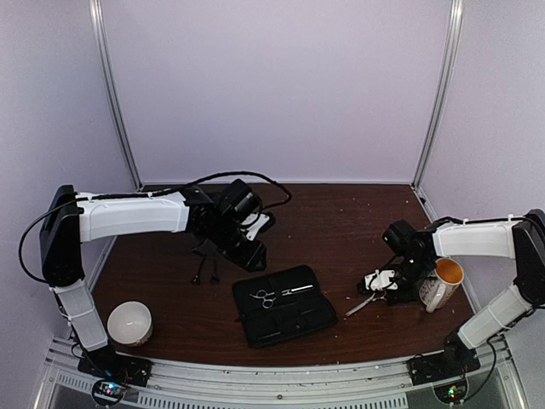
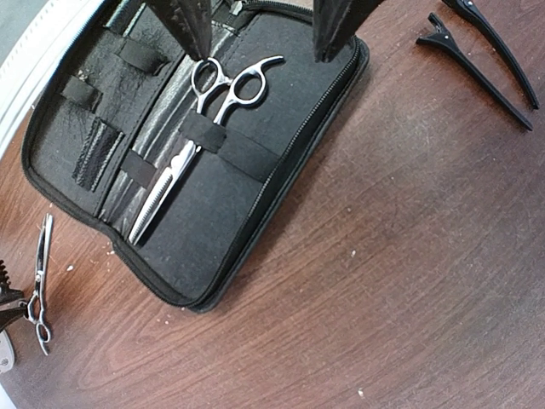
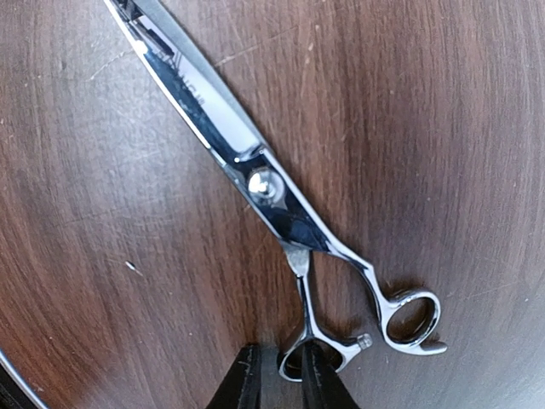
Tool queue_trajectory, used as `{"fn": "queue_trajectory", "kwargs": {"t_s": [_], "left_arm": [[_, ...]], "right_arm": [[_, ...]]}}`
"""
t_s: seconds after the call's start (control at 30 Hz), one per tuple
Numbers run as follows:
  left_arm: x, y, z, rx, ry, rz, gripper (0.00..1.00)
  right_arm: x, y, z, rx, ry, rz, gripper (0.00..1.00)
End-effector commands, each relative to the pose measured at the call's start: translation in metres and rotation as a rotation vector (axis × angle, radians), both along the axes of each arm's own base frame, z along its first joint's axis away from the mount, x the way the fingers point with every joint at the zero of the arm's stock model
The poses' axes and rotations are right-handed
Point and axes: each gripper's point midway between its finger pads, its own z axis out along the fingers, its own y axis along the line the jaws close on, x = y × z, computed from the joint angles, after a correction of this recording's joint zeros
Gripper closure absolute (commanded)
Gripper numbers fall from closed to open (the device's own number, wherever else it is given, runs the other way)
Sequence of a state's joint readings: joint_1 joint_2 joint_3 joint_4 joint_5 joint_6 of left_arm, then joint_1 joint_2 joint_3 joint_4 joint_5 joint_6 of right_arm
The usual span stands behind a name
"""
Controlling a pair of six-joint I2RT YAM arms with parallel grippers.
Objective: Sort the hair-cutting tools
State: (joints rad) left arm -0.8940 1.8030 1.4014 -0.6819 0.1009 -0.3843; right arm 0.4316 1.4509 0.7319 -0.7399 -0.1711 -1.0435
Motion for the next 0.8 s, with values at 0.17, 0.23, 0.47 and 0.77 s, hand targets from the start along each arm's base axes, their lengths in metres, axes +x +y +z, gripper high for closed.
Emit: {"fn": "queue_trajectory", "kwargs": {"t_s": [0.17,0.23,0.47,0.77], "left_arm": [[0.0,-0.004,-0.009,0.003,0.002,-0.004,0.56],[0.0,-0.004,-0.009,0.003,0.002,-0.006,0.56],[-0.004,0.003,-0.013,0.018,0.004,-0.002,0.56],[-0.007,0.015,-0.017,0.041,0.002,0.025,0.55]], "right_arm": [[0.017,0.004,-0.001,0.007,-0.04,-0.007,0.86],[0.018,0.004,-0.002,0.0,-0.042,0.002,0.86],[0.028,0.004,-0.001,-0.044,-0.044,0.032,0.89],[0.026,0.004,0.001,-0.055,-0.03,0.049,1.0]]}}
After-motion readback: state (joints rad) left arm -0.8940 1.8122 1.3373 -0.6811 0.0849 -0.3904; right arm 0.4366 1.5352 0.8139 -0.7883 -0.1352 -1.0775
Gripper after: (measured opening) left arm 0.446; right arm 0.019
